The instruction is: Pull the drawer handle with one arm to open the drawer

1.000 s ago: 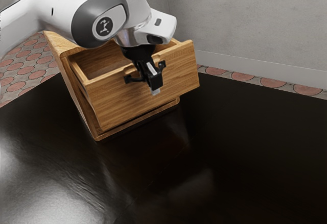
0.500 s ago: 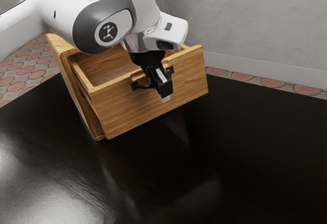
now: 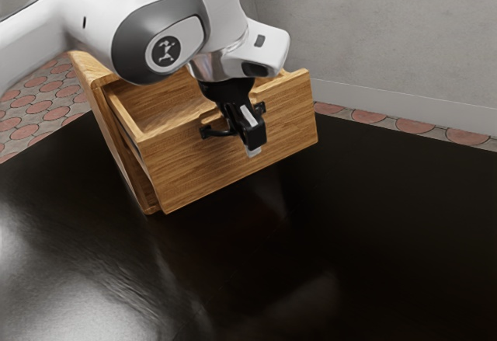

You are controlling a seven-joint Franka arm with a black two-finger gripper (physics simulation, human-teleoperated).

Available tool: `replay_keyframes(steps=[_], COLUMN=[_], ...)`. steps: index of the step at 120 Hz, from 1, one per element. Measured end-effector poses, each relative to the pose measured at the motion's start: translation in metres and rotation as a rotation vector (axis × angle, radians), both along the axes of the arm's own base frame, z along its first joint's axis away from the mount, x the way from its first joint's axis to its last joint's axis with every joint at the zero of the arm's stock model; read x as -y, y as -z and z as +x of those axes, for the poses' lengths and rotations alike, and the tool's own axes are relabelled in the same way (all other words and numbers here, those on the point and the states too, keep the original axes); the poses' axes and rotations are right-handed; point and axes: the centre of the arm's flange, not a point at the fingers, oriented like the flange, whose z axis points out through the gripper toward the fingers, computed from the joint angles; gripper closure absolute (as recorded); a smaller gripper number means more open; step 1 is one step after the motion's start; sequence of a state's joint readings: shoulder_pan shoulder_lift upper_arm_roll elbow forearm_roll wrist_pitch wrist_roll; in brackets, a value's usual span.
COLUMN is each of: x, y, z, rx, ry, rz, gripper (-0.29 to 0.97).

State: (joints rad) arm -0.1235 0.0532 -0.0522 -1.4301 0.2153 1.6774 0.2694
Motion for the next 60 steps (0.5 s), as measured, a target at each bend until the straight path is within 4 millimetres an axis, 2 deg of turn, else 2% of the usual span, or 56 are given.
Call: replay_keyframes(steps=[20,28,49,60], x=[0.0,-0.001,-0.006,-0.014], y=[-0.002,-0.01,-0.06,-0.075], z=[-0.001,-0.005,-0.038,-0.044], rx=[0.006,0.019,0.109,0.126], ry=[-0.006,-0.009,-0.015,-0.031], rz=[0.0,-0.002,-0.011,-0.024], gripper=[0.24,0.2,0.11,0.08])
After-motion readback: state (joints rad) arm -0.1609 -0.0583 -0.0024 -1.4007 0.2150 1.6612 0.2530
